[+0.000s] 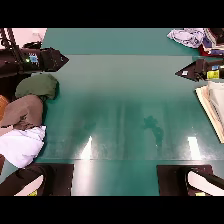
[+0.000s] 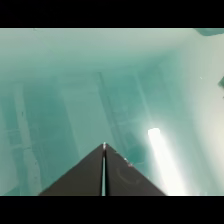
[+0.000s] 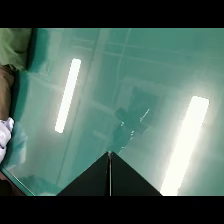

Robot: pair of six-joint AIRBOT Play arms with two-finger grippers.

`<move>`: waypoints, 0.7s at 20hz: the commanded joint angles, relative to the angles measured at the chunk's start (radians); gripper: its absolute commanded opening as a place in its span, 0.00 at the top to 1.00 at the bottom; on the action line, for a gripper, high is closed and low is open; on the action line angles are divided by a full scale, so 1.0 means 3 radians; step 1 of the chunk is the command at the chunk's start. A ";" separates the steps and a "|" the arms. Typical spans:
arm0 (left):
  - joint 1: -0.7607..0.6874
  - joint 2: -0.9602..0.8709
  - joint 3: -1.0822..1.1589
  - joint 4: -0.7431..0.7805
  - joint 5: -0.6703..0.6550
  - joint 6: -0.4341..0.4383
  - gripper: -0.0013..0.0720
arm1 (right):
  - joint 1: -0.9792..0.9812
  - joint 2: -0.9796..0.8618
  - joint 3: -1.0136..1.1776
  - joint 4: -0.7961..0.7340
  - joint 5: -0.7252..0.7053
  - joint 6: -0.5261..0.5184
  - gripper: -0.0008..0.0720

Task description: Fold the shirts.

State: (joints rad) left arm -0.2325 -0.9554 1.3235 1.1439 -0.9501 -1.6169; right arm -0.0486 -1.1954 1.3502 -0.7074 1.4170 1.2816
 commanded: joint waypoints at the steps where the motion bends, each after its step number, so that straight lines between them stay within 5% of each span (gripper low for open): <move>1: -0.0001 0.0000 0.0000 0.0001 0.0001 0.0000 0.95 | 0.0004 0.0000 0.0001 0.0000 0.0003 0.0001 0.96; 4: -0.0001 -0.0008 -0.0001 0.0338 0.0357 0.0242 0.92 | 0.0004 0.0000 0.0001 0.0000 0.0018 0.0001 0.96; 6: 0.0039 -0.0019 -0.0001 0.1195 0.0434 0.0111 0.34 | 0.0004 0.0001 0.0001 0.0000 0.0050 0.0001 0.96; 8: 0.0234 -0.0123 -0.0001 0.1799 0.0298 -0.0286 0.29 | 0.0005 0.0000 0.0001 -0.0001 0.0088 0.0001 0.96; 14: 0.1019 -0.1120 -0.0001 0.1933 0.0123 -0.0286 0.28 | 0.0008 0.0001 0.0001 -0.0001 0.0182 0.0000 0.96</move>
State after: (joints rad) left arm -0.0204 -1.1587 1.3235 1.6650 -0.8997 -1.6848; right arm -0.0471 -1.1954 1.3502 -0.7074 1.4506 1.2816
